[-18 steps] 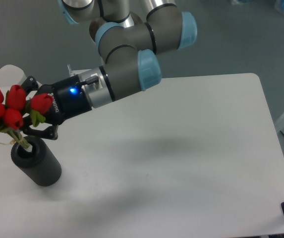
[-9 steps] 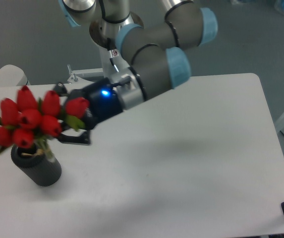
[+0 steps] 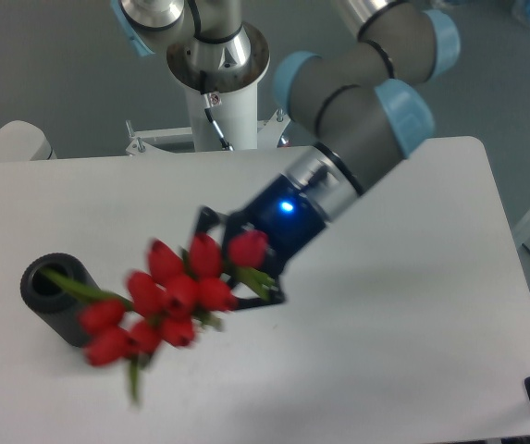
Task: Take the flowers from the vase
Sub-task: 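Carry the held tulips away from the vase over the table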
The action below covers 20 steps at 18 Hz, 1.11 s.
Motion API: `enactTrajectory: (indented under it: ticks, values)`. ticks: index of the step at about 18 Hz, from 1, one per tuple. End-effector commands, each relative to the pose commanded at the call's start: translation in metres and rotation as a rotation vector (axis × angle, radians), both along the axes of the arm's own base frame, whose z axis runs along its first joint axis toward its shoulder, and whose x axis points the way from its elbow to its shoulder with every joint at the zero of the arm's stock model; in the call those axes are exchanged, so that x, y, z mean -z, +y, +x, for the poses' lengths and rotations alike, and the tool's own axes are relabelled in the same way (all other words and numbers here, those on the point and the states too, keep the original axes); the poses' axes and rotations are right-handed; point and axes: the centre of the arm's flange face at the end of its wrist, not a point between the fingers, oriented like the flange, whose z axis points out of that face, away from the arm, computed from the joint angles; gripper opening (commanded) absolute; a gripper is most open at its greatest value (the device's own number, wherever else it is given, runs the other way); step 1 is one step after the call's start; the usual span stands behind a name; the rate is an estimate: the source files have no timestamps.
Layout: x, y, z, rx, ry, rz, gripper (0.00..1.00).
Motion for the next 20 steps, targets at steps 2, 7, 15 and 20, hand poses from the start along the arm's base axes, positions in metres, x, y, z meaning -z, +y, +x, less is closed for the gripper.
enactTrajectory:
  ticks: [2,7,15,20]
  values:
    - [0.002,-0.002,-0.005,-0.012,0.013,-0.023,0.22]
    - [0.018,-0.008,-0.014,-0.069,0.122,-0.203,0.22]
    - [0.047,-0.021,-0.012,-0.033,0.251,-0.360,0.22]
    - [0.063,-0.033,-0.016,0.020,0.339,-0.513,0.21]
